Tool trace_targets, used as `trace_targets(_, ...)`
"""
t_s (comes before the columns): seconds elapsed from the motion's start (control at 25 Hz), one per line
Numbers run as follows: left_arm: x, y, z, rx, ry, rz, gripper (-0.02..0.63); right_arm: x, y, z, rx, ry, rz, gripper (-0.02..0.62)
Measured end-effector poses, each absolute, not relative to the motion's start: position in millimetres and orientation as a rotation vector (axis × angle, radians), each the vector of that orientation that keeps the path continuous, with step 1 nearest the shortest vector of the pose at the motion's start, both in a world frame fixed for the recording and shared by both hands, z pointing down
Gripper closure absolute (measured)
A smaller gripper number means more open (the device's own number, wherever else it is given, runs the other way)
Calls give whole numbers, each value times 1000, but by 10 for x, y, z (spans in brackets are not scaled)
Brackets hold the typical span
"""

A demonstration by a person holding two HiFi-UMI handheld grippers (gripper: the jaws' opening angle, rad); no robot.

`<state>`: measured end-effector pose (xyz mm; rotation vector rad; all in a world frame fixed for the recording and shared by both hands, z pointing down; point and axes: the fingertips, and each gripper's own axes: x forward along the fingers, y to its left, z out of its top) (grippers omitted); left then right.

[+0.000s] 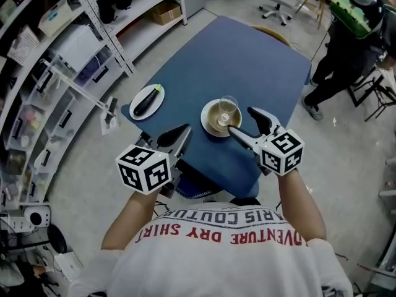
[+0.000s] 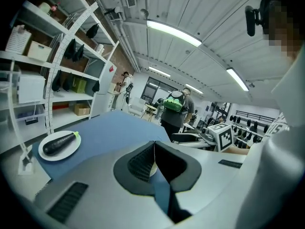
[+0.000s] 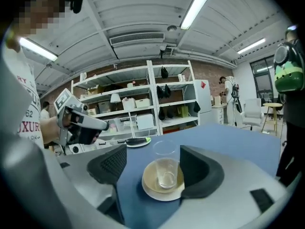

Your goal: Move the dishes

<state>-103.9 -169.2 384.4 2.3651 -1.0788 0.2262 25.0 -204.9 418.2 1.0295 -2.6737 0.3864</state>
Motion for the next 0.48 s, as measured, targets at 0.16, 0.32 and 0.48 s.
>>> trace_targets(0.16,-1095,-1766,3975,2339,-1077,222,578,170,-2266,4471,1060,-2600,336,264)
trace_targets(0.32,-1157,-1824,4007,2326,-1087,225,578,73,-2421,4671,1059,-2547,351,264)
trace_targets(0.48,-1215,-1869,4044,2306,-1097,220,578,-23,-2521,4795,1033,-2510,326,265)
